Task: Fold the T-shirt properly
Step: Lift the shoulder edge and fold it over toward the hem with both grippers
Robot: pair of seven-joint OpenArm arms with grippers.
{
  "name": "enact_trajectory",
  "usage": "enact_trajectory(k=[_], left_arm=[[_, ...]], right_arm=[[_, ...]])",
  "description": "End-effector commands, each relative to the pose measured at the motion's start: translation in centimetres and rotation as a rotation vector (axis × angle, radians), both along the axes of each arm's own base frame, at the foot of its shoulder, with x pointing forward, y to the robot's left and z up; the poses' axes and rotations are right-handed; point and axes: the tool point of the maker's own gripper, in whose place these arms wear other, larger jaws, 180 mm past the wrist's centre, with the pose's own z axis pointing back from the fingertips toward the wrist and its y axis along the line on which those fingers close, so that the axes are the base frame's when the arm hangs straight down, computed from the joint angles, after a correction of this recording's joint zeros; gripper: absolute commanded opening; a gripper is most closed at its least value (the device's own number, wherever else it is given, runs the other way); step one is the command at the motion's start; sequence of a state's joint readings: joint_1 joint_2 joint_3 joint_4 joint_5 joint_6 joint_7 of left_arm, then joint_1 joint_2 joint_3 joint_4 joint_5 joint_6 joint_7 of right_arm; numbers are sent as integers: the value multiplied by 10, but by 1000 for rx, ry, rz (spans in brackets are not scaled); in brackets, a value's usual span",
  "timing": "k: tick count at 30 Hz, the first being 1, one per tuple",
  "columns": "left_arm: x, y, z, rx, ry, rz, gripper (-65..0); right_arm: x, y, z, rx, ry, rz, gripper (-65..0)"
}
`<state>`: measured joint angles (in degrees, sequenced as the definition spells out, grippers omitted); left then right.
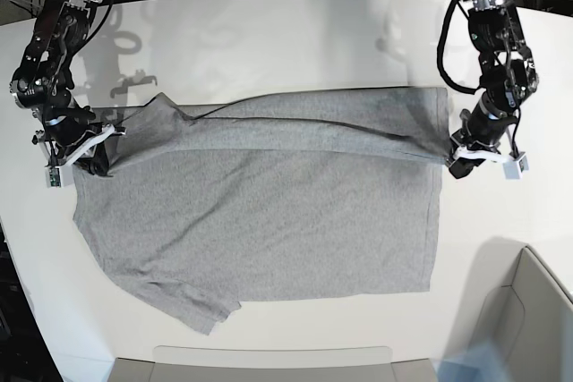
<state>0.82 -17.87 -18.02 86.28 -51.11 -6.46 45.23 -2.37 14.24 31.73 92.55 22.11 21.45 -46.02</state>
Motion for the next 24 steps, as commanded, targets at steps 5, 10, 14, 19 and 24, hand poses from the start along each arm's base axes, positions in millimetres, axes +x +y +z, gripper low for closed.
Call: enact_trajectory(k=[5,10,14,19,24], left_arm=[[30,10,19,25,-51,-4,-650],[43,18,13,-2,-32,21,-650],[53,25,14,67,-18,26,-650],[72,17,26,166,-32,-17,-650],[78,17,32,190,-41,-23,-650]], right_arm=[[25,-16,20,-6,-64,-15,-650],[38,-30,19,4,-53,-37,-650],[51,-26,16,-5,-47,-4,-650],[64,-16,5,10,-53,31,-650],[75,-17,4,33,-50,20,-650]])
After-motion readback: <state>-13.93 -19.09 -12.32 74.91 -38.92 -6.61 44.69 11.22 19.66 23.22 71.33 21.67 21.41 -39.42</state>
